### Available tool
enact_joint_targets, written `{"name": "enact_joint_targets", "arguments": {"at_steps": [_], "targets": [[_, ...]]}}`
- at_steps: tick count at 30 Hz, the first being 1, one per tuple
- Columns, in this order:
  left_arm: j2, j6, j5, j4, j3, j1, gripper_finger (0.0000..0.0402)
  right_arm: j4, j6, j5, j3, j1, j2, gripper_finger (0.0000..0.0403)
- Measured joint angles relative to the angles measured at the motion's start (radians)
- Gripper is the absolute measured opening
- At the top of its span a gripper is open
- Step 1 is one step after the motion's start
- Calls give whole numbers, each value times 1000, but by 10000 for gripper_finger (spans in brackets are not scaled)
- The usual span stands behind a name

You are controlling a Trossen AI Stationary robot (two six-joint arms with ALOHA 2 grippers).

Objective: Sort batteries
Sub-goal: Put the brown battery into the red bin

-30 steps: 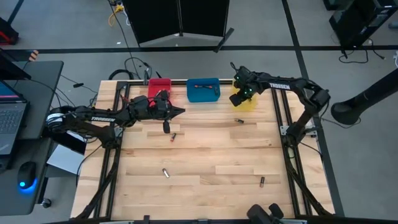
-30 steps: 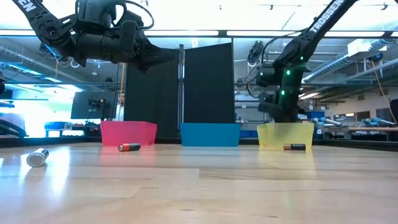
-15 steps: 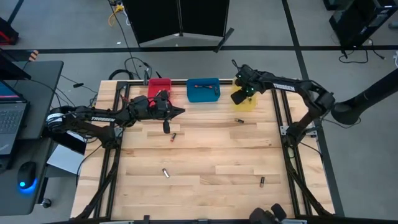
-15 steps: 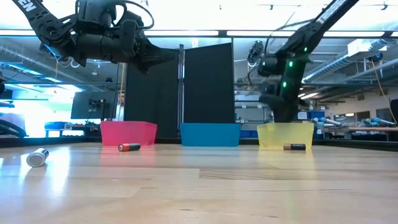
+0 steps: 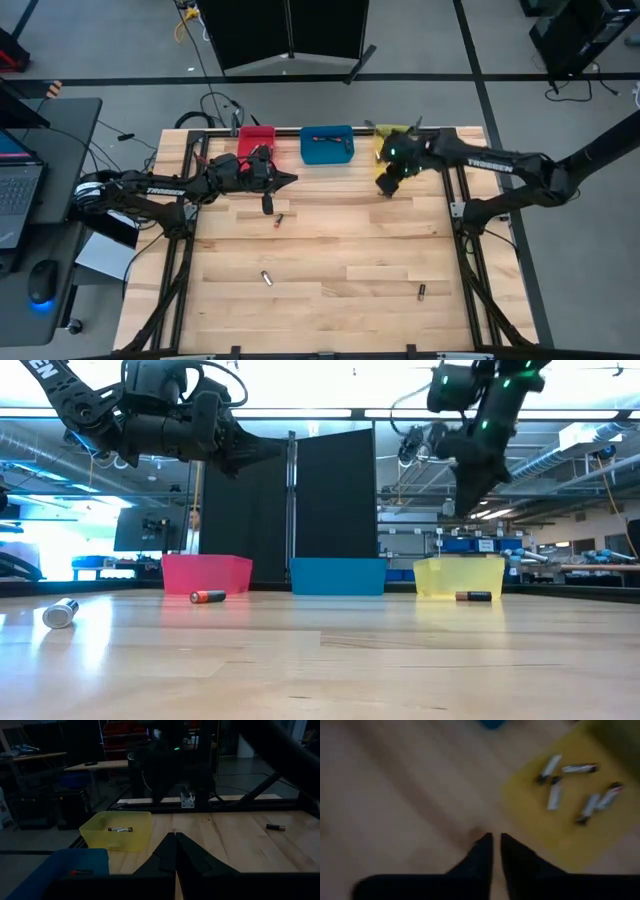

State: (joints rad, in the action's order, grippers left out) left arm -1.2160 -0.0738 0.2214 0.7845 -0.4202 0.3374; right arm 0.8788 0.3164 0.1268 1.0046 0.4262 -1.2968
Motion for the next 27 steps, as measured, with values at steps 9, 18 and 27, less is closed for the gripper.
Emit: {"name": "enact_joint_targets", "arguments": {"at_steps": [9, 18, 27], "targets": [[0, 0, 0, -3, 0, 0, 10, 13, 428, 13, 0, -356, 24, 17], [0, 0, 0, 2, 0, 0, 10, 70, 905, 102, 0, -704, 23, 17], [-1, -1, 0, 3, 0, 0, 10, 155, 1442, 82, 0, -954, -3, 19]]}}
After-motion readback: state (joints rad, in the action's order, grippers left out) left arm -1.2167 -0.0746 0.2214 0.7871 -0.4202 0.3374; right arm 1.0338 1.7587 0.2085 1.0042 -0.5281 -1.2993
